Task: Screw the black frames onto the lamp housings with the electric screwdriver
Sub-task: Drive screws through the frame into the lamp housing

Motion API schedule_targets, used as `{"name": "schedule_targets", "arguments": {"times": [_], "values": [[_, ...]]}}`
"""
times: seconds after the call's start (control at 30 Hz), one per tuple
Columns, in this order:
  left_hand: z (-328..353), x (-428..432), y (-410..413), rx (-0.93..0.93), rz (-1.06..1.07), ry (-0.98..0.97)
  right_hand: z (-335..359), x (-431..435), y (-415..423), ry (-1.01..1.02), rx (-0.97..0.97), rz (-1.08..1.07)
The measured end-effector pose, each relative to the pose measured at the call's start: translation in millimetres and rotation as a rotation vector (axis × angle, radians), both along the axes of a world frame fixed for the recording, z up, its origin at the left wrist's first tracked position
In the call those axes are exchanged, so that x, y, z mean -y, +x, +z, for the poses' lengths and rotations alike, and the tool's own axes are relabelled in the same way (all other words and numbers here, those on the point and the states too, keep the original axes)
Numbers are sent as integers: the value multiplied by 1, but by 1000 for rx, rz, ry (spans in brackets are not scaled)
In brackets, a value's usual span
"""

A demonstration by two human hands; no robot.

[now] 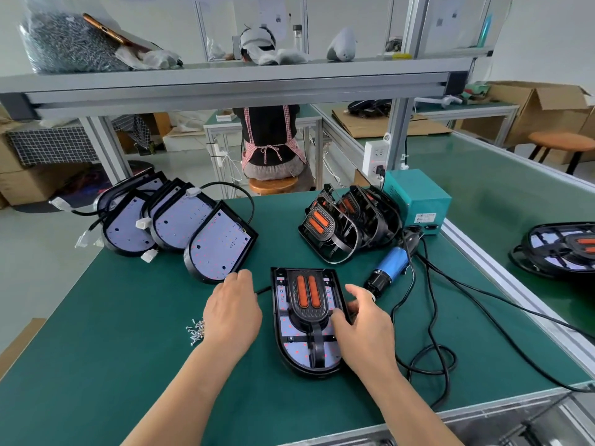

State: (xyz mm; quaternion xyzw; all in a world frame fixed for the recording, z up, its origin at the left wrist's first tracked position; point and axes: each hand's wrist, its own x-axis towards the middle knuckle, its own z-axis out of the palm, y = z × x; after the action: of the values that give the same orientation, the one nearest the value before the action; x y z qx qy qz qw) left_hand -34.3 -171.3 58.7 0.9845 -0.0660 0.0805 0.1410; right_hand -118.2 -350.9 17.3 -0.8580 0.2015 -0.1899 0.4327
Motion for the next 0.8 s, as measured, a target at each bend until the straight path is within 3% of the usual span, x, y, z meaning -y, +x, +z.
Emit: {"name": "schedule_targets", "arguments": {"times": [0.1,0.17,0.3,0.37,0.47,0.67,0.8], "values": [[6,4,1,23,12,-165,-3,-1,1,75,55,18],[8,9,5,-57,25,-460,-2,0,1,207,147,56],[22,24,-1,-501,114,-1276,5,-3,3,633,185,118],[24,29,-4,-709,95,-1483,9,-4,4,798,162,160],[21,34,-7,-826,46,-1563,15,-3,1,981,128,239],[8,41,-10,-860,29,-1796,22,5,-2,1315,126,561],[-2,43,-4,-886,38,-1833,27,17,-1,1386,-4,709]]}}
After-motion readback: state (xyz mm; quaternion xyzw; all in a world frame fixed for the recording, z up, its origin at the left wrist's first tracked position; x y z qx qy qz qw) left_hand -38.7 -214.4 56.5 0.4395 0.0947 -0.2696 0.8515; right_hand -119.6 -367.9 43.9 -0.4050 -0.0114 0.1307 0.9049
